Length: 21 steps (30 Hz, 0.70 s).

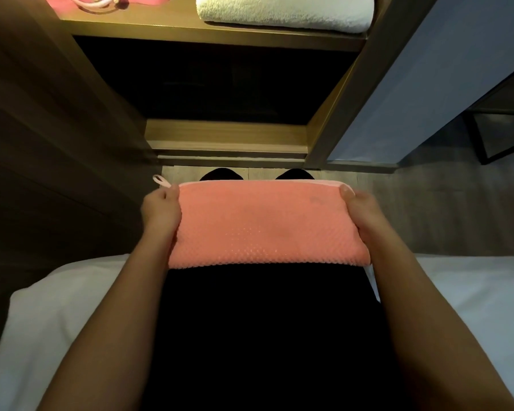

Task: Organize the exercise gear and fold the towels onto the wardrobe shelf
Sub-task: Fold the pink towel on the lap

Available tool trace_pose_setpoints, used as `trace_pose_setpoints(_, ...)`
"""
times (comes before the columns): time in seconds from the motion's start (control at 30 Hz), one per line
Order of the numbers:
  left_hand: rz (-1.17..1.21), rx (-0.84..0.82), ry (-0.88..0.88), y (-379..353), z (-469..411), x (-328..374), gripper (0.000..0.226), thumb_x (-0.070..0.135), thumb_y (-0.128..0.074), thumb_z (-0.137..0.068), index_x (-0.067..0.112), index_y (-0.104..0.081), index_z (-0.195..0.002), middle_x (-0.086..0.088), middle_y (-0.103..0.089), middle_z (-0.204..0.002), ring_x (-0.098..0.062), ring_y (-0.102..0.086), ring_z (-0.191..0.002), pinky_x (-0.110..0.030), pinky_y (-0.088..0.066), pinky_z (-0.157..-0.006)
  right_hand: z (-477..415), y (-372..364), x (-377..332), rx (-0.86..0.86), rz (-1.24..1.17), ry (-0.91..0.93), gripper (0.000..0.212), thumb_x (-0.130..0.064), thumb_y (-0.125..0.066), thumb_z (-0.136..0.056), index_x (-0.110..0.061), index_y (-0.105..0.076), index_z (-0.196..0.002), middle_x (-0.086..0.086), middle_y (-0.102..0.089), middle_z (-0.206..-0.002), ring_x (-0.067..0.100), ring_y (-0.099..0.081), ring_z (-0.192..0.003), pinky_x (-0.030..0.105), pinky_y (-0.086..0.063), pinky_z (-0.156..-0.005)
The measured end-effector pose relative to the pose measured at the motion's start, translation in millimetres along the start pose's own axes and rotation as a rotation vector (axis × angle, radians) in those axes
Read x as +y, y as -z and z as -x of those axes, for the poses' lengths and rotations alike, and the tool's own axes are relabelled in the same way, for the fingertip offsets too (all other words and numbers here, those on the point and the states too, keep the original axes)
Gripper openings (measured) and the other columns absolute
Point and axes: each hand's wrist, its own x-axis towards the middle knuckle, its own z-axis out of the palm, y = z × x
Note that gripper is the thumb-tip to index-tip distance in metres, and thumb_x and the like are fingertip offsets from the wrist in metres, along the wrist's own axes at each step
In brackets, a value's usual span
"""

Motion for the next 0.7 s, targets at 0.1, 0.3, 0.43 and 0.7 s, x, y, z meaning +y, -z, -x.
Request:
trace_pose_setpoints(0.1,0.0,-0.038,0.025,-0.6,0.4,-2.4,0.03,0.043,-0.048,-0.098,0.022,-0.061,-0.083,-0.004,-0.061,-0.09,-0.013,-0.052,-0.073,-0.028,-0.037,-0.058,-0.9,1.4,4.5,-0.033,-0.001,-0.056,0.044,-0.052,-0.035,-0.1,-0.02,-0.06,-0.115,0.003,-0.062,-0.097,0.021,-0.059,-0.089,0.032,-0.043,-0.065)
trace_pose_setpoints(0.3,-0.106,-0.42,0.197,32.1,13.4,-24.6,0.032,0.055,-0.041,-0.097,0.025,-0.054,-0.098,0.0,-0.056,-0.096,-0.02,-0.053,-0.087,-0.033,-0.037,-0.062,18.2,26.7,28.2,-0.158,-0.105,-0.216,0.053,-0.058,-0.047,-0.094,-0.014,-0.059,-0.122,0.004,-0.062,-0.106,0.021,-0.058,-0.092,0.037,-0.045,-0.078)
trace_pose_setpoints(0.43,-0.275,-0.234,-0.053,32.8,28.7,-49.2,0.037,0.044,-0.041,-0.1,0.013,-0.059,-0.09,-0.006,-0.058,-0.089,-0.017,-0.052,-0.079,-0.031,-0.035,-0.058,35.6,13.2,43.1,0.057,0.104,0.055,0.041,-0.042,-0.038,-0.102,-0.01,-0.062,-0.114,0.01,-0.058,-0.107,0.014,-0.053,-0.082,0.031,-0.039,-0.073)
trace_pose_setpoints(0.7,-0.129,-0.399,0.094,44.3,24.2,-41.8,0.033,0.053,-0.047,-0.096,0.024,-0.062,-0.102,-0.007,-0.062,-0.094,-0.026,-0.059,-0.088,-0.034,-0.041,-0.063,33.0,17.0,38.0,-0.092,0.019,-0.093,0.06,-0.053,-0.038,-0.099,-0.007,-0.05,-0.136,0.011,-0.054,-0.116,0.023,-0.052,-0.098,0.038,-0.04,-0.084)
